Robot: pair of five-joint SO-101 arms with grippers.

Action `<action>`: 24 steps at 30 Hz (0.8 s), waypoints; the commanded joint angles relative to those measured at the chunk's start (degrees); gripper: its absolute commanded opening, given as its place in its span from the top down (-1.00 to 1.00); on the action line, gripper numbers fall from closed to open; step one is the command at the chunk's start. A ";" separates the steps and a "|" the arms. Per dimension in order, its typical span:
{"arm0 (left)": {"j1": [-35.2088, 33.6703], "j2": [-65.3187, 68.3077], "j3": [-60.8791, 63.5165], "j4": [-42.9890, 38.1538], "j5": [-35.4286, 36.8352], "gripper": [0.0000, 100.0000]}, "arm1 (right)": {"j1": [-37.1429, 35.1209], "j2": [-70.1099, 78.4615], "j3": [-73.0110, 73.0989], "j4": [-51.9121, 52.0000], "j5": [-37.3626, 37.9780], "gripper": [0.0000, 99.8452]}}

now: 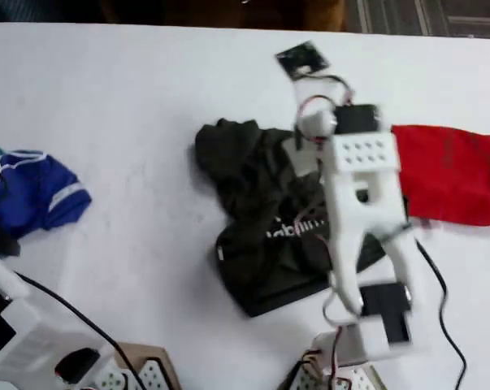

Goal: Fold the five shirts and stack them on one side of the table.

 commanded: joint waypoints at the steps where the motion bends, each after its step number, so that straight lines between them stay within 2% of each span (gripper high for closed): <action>1: -1.76 -3.16 2.68 0.88 -0.62 0.41 | -0.84 10.07 -6.59 -1.89 -2.29 0.50; 9: -4.04 -3.16 4.53 0.62 -4.57 0.41 | -0.04 28.35 -23.38 2.15 -5.01 0.51; 11: -4.04 -3.16 4.53 0.53 -4.57 0.41 | -0.04 31.16 -26.46 2.15 -6.07 0.63; 14: -3.96 -3.16 4.70 0.53 -4.48 0.41 | -0.40 34.07 -30.24 2.15 -7.74 1.00; 16: -3.96 -3.16 4.70 0.53 -4.48 0.41 | -0.48 35.47 -31.91 2.68 -7.91 0.90; 18: -3.96 -3.16 4.70 0.53 -4.48 0.41 | -0.48 36.26 -33.23 3.74 -7.82 0.98; 24: -3.96 -3.16 4.62 0.53 -4.48 0.41 | -2.07 33.19 -41.23 11.74 -7.38 0.96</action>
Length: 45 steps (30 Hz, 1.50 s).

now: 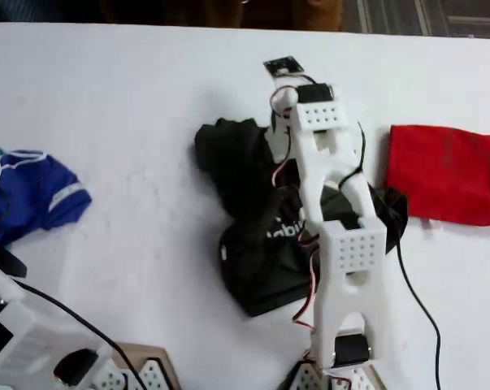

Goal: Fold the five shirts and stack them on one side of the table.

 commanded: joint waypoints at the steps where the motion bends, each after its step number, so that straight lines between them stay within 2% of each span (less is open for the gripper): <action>1: -0.44 -3.16 -0.04 0.53 -0.35 0.41 | -2.51 -4.62 -7.38 6.64 -0.09 0.96; 5: -0.44 -3.16 -0.04 0.62 -0.35 0.41 | -8.48 -8.13 -13.89 13.14 0.00 0.96; 10: -0.88 -3.25 -0.22 0.62 -0.44 0.41 | -18.51 -15.25 -13.19 13.05 4.31 0.96; 16: -3.25 -3.25 -0.22 0.44 -0.53 0.41 | -34.68 -18.15 -8.00 12.97 12.31 0.96; 20: -4.48 -3.25 -0.31 0.44 -0.53 0.41 | -40.22 -16.31 -5.27 12.53 16.26 0.96; 25: -4.84 -3.25 -0.31 0.44 -0.53 0.41 | -40.75 -12.88 -4.66 12.97 16.79 0.91; 32: -4.57 -3.25 -0.31 0.44 -0.53 0.41 | -41.10 -16.48 -4.66 12.97 16.97 0.38; 38: -4.48 -3.25 -0.31 0.44 -0.53 0.41 | -38.99 -21.58 -4.57 12.97 17.05 0.36; 45: -4.40 -3.16 -0.13 0.44 -0.53 0.41 | -25.45 -20.79 4.84 12.97 22.68 0.36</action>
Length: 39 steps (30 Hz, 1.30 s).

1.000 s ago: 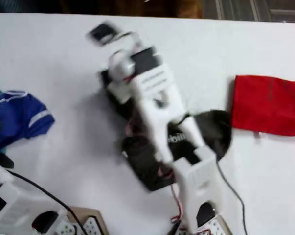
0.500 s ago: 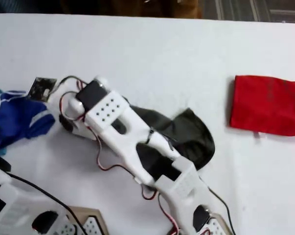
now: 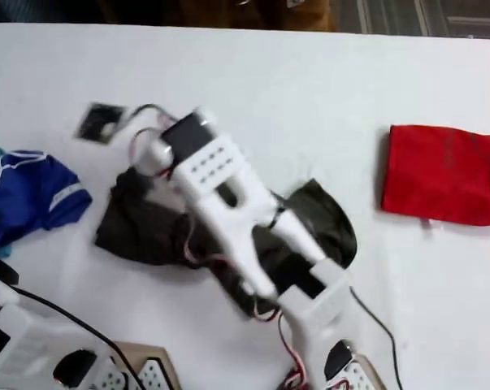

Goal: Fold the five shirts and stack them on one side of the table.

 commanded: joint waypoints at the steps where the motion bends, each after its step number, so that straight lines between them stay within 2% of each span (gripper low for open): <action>1: -0.18 -3.16 -0.13 0.44 -0.53 0.41 | 8.48 -2.59 4.13 1.10 3.43 0.36; 5: -0.09 -3.08 0.22 0.44 -0.53 0.41 | 17.71 -2.51 8.44 0.75 7.56 0.36; 8: 0.79 -2.90 0.31 0.44 -0.44 0.41 | 19.56 -2.95 12.31 1.10 9.67 0.36; 13: 3.08 -3.08 0.31 0.44 -0.09 0.41 | 12.53 -2.68 17.23 0.66 9.14 0.36; 16: 2.11 -3.16 -0.92 0.44 -0.35 0.41 | 6.46 -2.51 17.49 -1.80 5.45 0.36; 23: -10.37 -2.81 -6.29 0.26 -0.53 0.41 | -4.97 -2.07 17.76 -9.27 3.69 0.36; 26: -14.24 -2.81 -6.55 -1.85 -0.62 0.41 | -5.85 0.84 17.23 -11.56 3.69 0.36; 28: -15.82 -2.73 -5.67 -2.46 -3.34 0.41 | -5.85 3.38 17.23 -12.00 3.69 0.36; 31: -17.05 -2.73 -3.82 -2.46 -6.42 0.41 | -6.29 6.02 17.23 -11.91 3.78 0.36; 35: -17.41 -2.73 -2.51 -2.46 -6.77 0.41 | -7.16 7.43 17.23 -11.91 4.13 0.37; 37: -17.05 -2.73 -2.51 -2.46 -6.59 0.41 | -7.60 7.43 17.23 -11.91 4.22 0.49; 39: -16.88 -2.73 -2.51 -2.46 -6.59 0.41 | -7.87 7.34 17.23 -12.18 4.13 0.71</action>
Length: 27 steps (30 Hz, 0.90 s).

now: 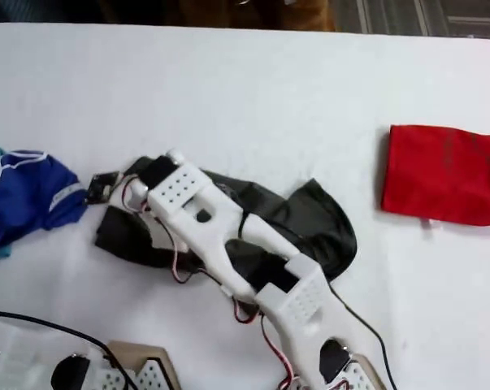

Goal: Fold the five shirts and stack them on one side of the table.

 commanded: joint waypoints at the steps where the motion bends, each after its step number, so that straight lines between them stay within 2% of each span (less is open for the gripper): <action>1: 0.00 -2.73 0.04 0.00 -0.35 0.41 | -0.66 -0.66 -0.88 -0.75 -0.18 0.86; 2: 0.00 -2.73 -0.04 0.00 -0.44 0.41 | -0.66 -0.66 -0.97 -0.75 -0.26 0.98; 5: -0.09 -2.73 -0.04 0.00 -0.62 0.41 | -0.57 -0.40 -2.37 -0.22 -0.44 0.87; 8: -0.09 -2.73 0.04 0.00 -0.62 0.41 | -0.75 -0.92 -6.33 2.15 -0.44 0.97; 13: -0.35 -2.73 0.04 0.00 -0.62 0.41 | -1.80 -0.92 -19.08 12.26 -0.44 0.96; 17: -0.44 -2.73 -0.22 0.00 -0.62 0.41 | -4.44 -3.38 -21.10 12.97 -0.53 0.96; 27: -0.53 -2.81 -0.31 0.00 -0.62 0.41 | -22.46 -14.64 -6.68 12.62 -0.44 0.96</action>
